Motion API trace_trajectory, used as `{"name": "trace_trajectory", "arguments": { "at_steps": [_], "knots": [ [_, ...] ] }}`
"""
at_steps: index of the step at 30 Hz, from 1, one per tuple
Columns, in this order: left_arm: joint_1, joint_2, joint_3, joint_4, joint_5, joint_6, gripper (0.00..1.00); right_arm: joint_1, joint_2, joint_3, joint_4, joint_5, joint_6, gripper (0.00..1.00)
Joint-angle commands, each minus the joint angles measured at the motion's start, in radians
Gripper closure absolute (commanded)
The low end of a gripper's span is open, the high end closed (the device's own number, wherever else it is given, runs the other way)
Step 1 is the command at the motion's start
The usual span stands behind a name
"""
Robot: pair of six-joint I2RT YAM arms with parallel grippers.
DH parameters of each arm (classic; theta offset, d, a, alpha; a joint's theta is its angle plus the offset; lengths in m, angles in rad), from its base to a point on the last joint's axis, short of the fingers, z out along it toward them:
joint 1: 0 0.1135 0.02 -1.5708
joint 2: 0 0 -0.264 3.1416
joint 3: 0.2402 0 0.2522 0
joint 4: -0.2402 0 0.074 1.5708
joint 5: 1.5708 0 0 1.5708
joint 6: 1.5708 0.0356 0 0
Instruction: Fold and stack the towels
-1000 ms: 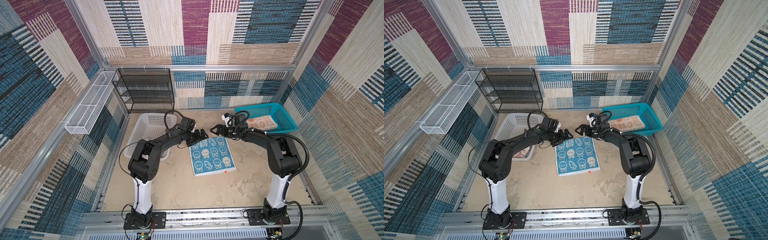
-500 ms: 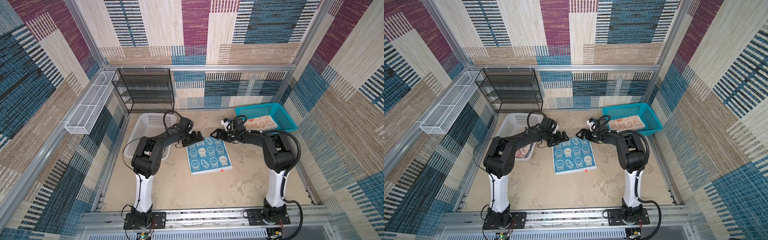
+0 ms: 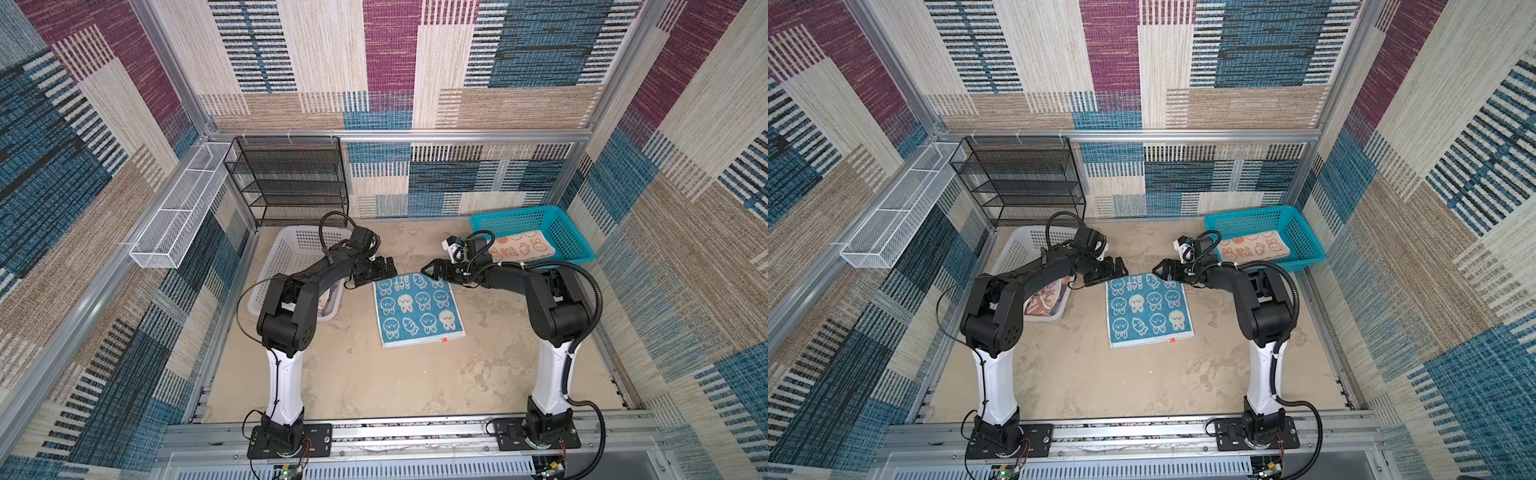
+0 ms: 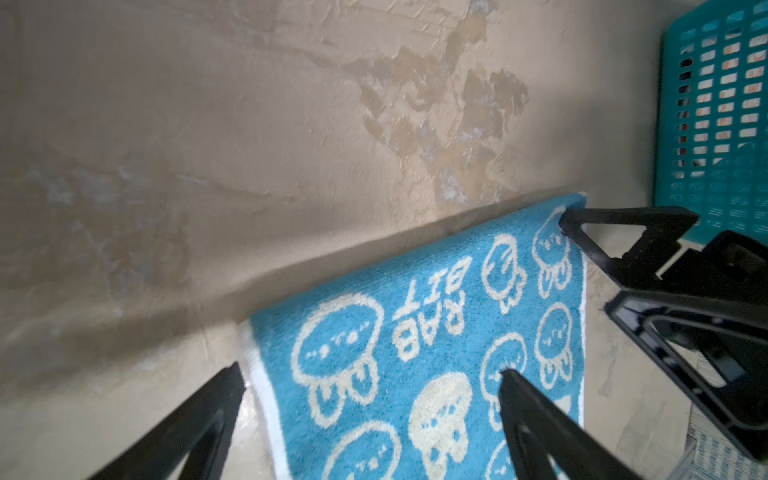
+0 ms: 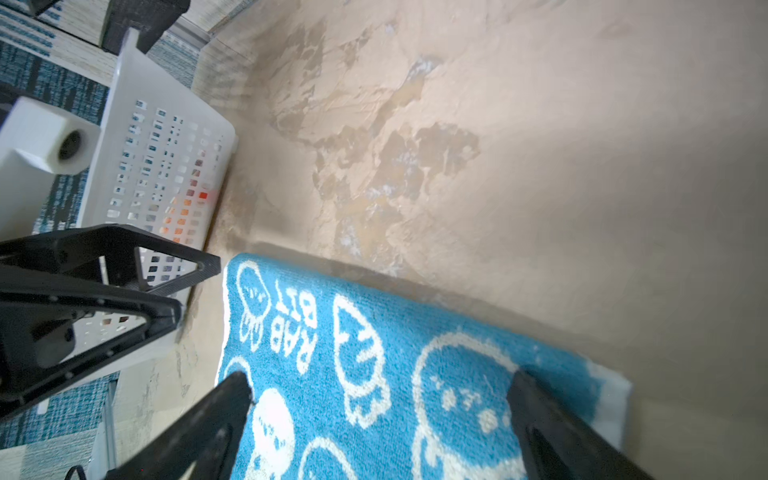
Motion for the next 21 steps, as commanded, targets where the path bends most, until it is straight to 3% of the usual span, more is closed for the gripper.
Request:
{"name": "trace_trajectory", "arguments": {
  "at_steps": [1, 7, 11, 21],
  "knots": [
    [-0.003, -0.023, 0.014, -0.024, -0.055, 0.064, 0.01, 0.000, -0.058, 0.014, -0.072, 0.044, -0.031, 0.01],
    [-0.010, -0.063, 0.016, -0.023, -0.175, 0.119, 0.01, 0.000, -0.089, 0.095, -0.224, 0.241, -0.076, 0.01],
    [-0.027, -0.075, 0.018, 0.014, -0.254, 0.163, 0.01, -0.005, -0.059, 0.119, -0.259, 0.309, -0.082, 0.01],
    [-0.038, -0.135, -0.054, 0.192, -0.341, 0.174, 0.01, -0.006, 0.035, 0.152, -0.279, 0.364, -0.131, 0.27]
  ]
}}
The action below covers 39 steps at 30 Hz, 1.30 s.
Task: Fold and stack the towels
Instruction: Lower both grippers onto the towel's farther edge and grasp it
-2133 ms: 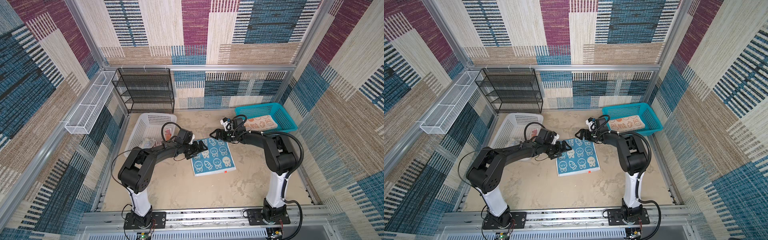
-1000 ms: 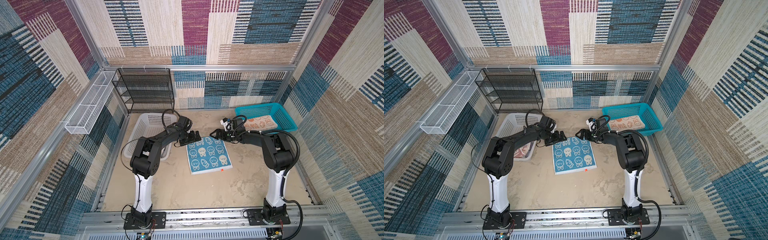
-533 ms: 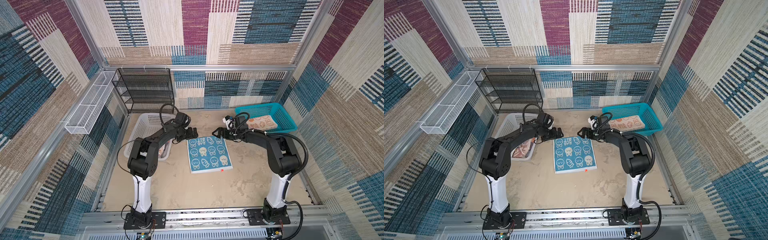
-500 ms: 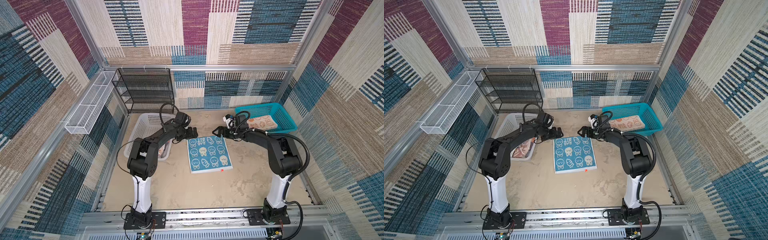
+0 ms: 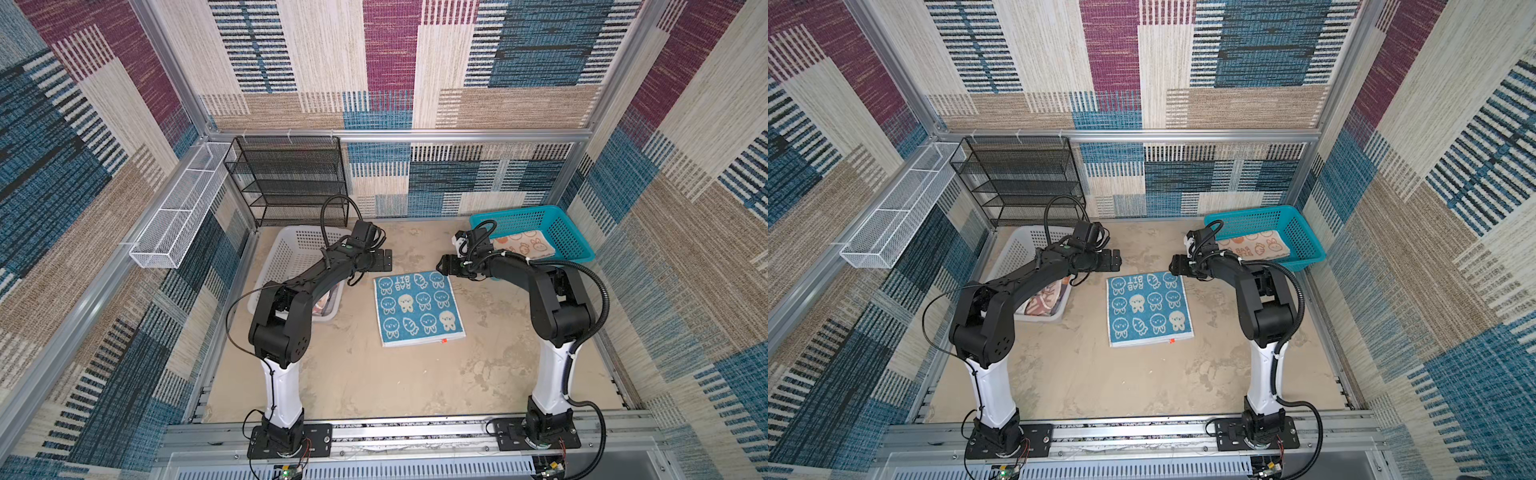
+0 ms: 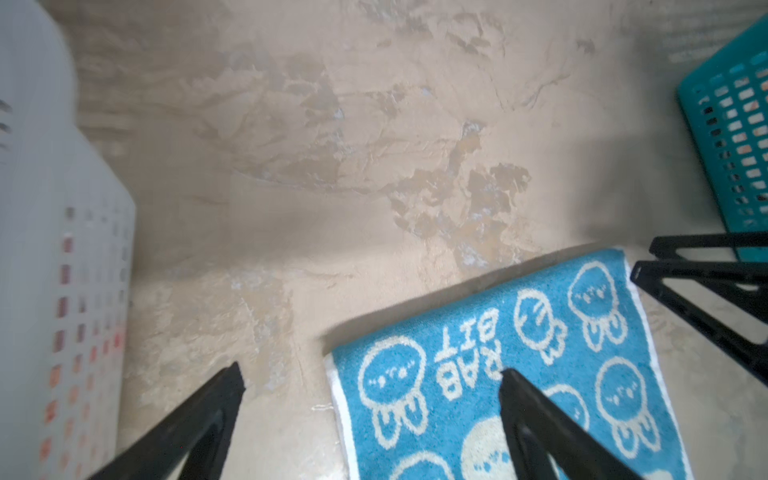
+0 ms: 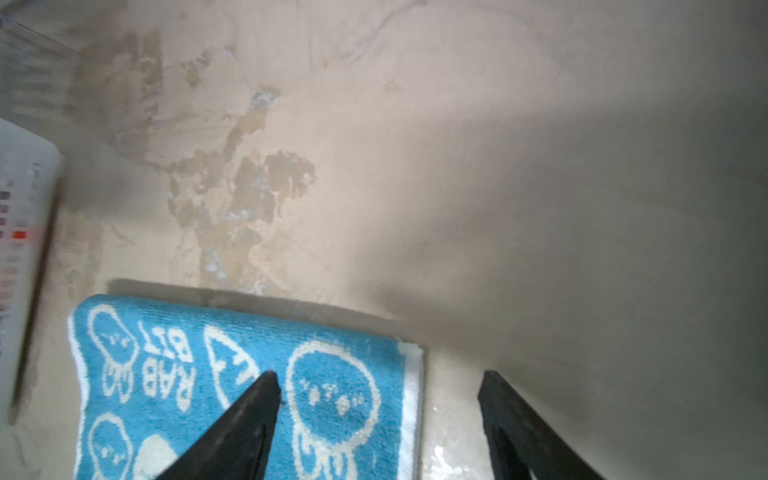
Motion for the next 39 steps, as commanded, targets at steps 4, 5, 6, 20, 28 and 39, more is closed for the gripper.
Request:
{"name": "trace_trajectory", "arguments": {
  "at_steps": [4, 5, 6, 20, 28, 39],
  "knots": [
    [-0.001, 0.007, 0.037, 0.064, -0.029, 0.048, 0.01, 0.001, 0.038, -0.003, 0.000, 0.050, -0.039, 0.38],
    [0.000, 0.015, 0.051, 0.051, -0.028, 0.045, 0.01, 0.001, 0.044, -0.006, 0.004, 0.049, -0.039, 0.40],
    [0.000, 0.023, 0.062, 0.045, -0.017, 0.046, 0.01, 0.001, 0.050, -0.009, 0.007, 0.049, -0.039, 0.43],
    [0.060, 0.011, 0.039, 0.076, 0.229, -0.026, 0.01, 0.002, 0.042, -0.051, 0.035, 0.012, -0.040, 0.69],
    [0.059, 0.020, -0.009, 0.063, 0.323, -0.077, 0.01, 0.003, 0.049, -0.087, 0.063, -0.005, -0.029, 0.78],
    [0.054, 0.065, -0.057, 0.016, 0.404, -0.080, 0.04, 0.003, 0.049, -0.080, 0.068, -0.007, -0.024, 0.94]
  ]
}}
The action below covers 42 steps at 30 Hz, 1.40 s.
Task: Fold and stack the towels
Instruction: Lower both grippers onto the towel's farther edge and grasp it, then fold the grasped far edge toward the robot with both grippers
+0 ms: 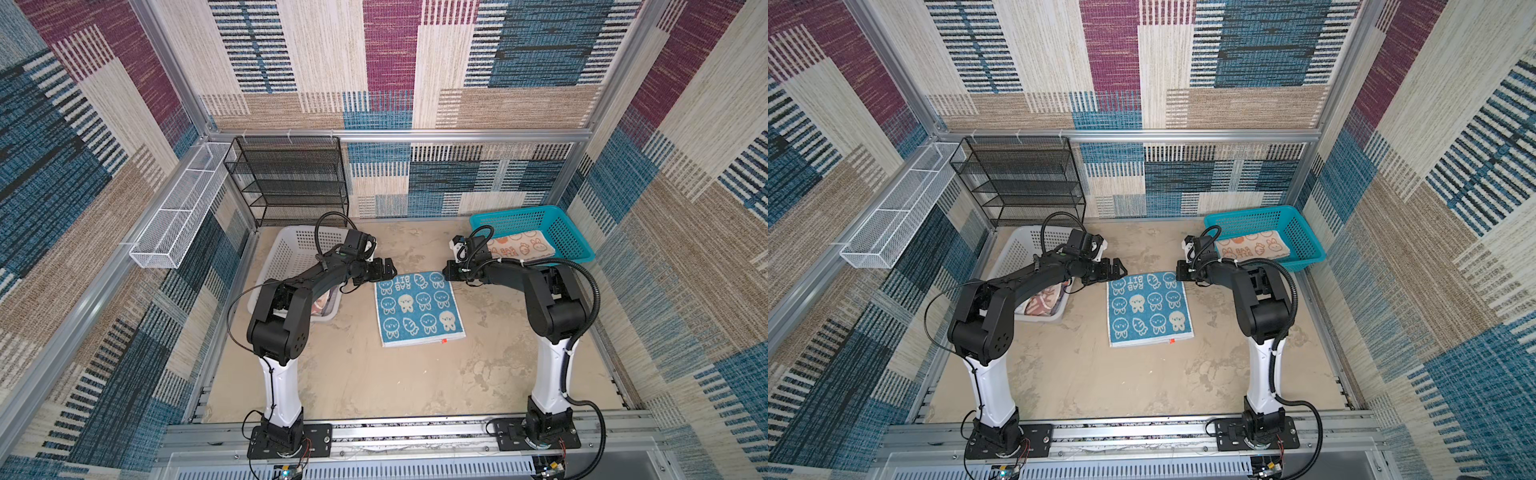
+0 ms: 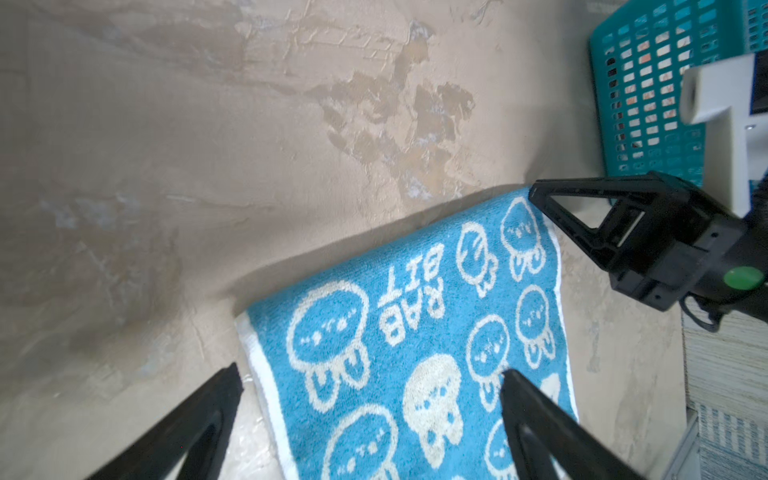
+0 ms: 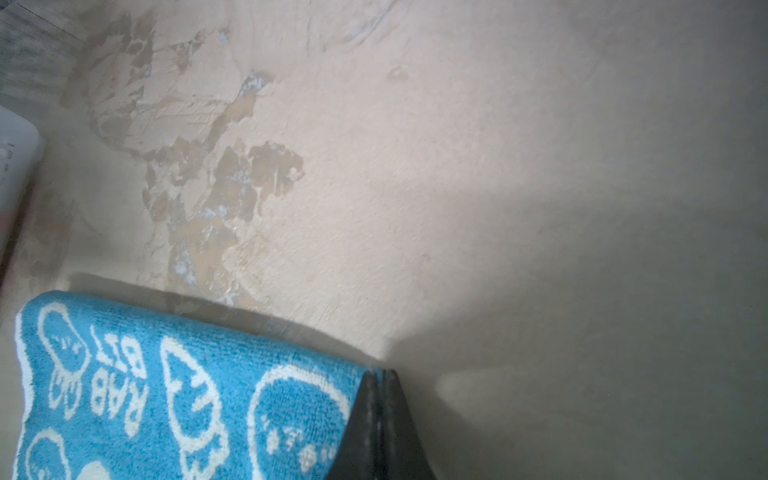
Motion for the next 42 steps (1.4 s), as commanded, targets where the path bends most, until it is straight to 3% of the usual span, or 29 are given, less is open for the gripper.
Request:
{"name": "trace_trajectory", "arguments": {
  "at_steps": [1, 8, 13, 21, 31, 42],
  "knots": [
    [0.000, 0.037, 0.043, -0.055, 0.042, 0.013, 0.06, 0.002, 0.013, -0.004, -0.097, 0.011, 0.009, 0.94],
    [0.011, 0.110, 0.131, -0.192, -0.058, 0.071, 0.12, 0.003, 0.006, -0.012, -0.091, 0.012, 0.003, 0.95],
    [0.021, 0.143, 0.165, -0.221, -0.088, 0.097, 0.20, 0.002, 0.009, -0.010, -0.090, 0.005, 0.003, 0.95],
    [0.021, 0.171, 0.169, -0.231, -0.112, 0.113, 0.25, 0.001, 0.016, -0.009, -0.086, -0.002, 0.004, 0.95],
    [0.020, 0.196, 0.208, -0.256, -0.136, 0.146, 0.56, 0.002, 0.012, -0.007, -0.089, 0.001, 0.002, 0.95],
    [0.018, 0.198, 0.186, -0.258, -0.143, 0.180, 0.81, 0.002, 0.013, -0.003, -0.083, -0.013, 0.006, 0.97]
  ]
}}
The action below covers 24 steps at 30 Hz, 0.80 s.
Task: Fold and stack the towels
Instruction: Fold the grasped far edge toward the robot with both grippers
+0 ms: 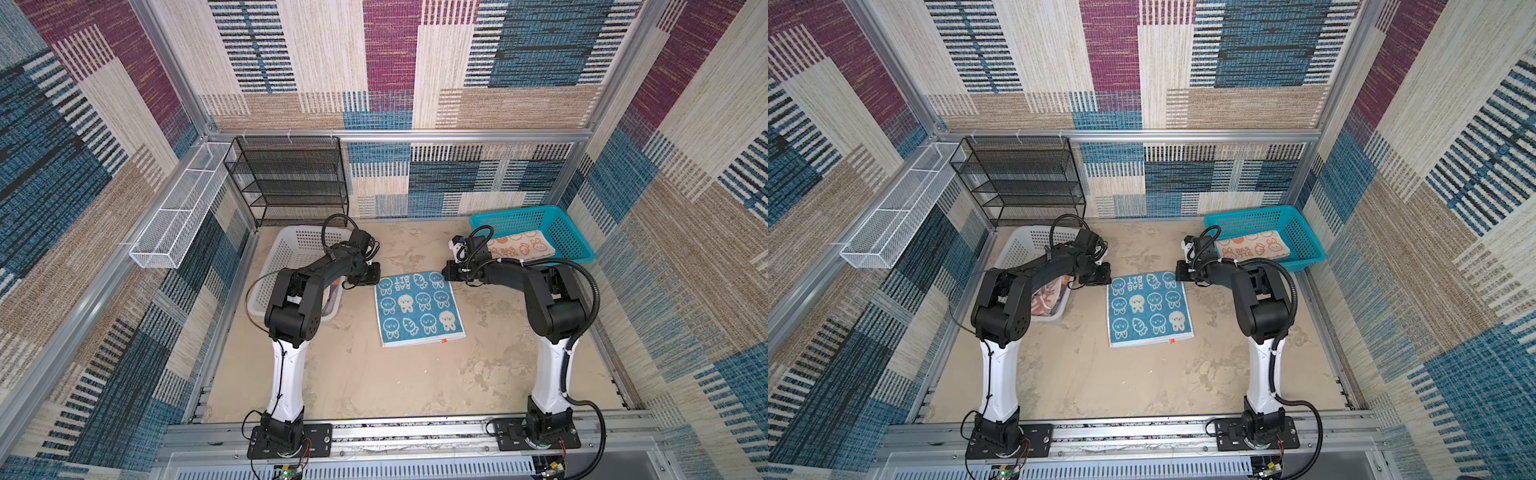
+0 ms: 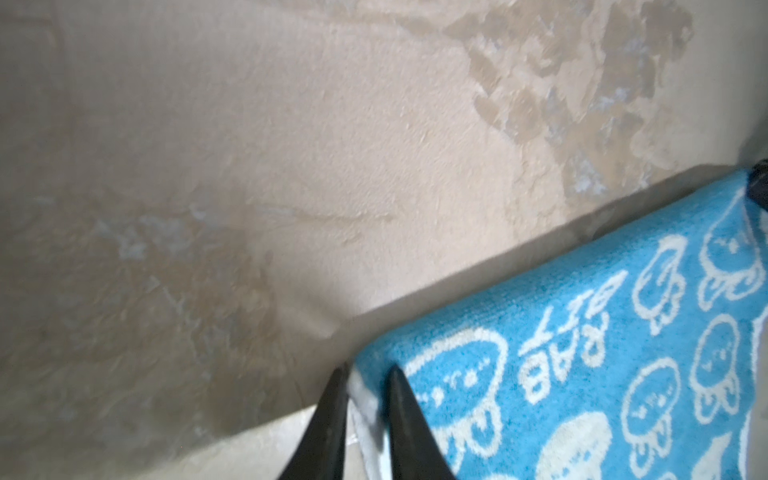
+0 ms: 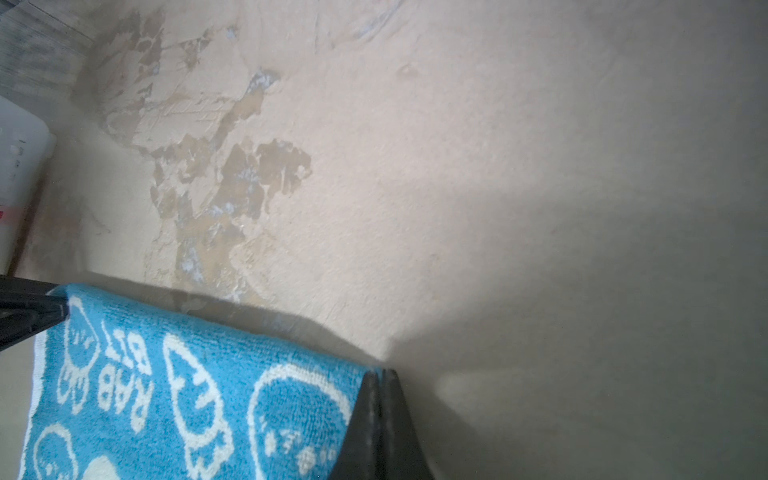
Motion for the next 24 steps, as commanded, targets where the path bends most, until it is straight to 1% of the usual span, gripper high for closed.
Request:
{"name": "trace_trajectory", "arguments": {
  "at_steps": [1, 5, 10, 13, 18, 24],
  "knots": [
    [-0.001, 0.013, 0.008, -0.043, -0.014, 0.042, 0.84, 0.002, 0.012, -0.001, -0.091, -0.001, 0.005, 0.96],
    [-0.001, 0.022, 0.036, -0.042, 0.011, 0.066, 1.00, 0.001, 0.016, 0.011, -0.094, -0.008, 0.009, 1.00],
    [-0.001, -0.012, 0.057, -0.042, 0.012, 0.094, 1.00, 0.001, -0.026, 0.021, -0.103, -0.011, 0.012, 1.00],
    [-0.002, -0.059, 0.048, -0.032, 0.004, 0.115, 1.00, 0.001, -0.079, -0.004, -0.100, -0.011, 0.024, 1.00],
    [-0.006, -0.156, -0.013, 0.010, -0.004, 0.120, 1.00, 0.000, -0.178, -0.071, -0.096, -0.020, 0.061, 1.00],
    [-0.032, -0.261, -0.103, 0.016, -0.022, 0.105, 1.00, 0.002, -0.324, -0.176, -0.095, -0.044, 0.088, 1.00]
  ]
}}
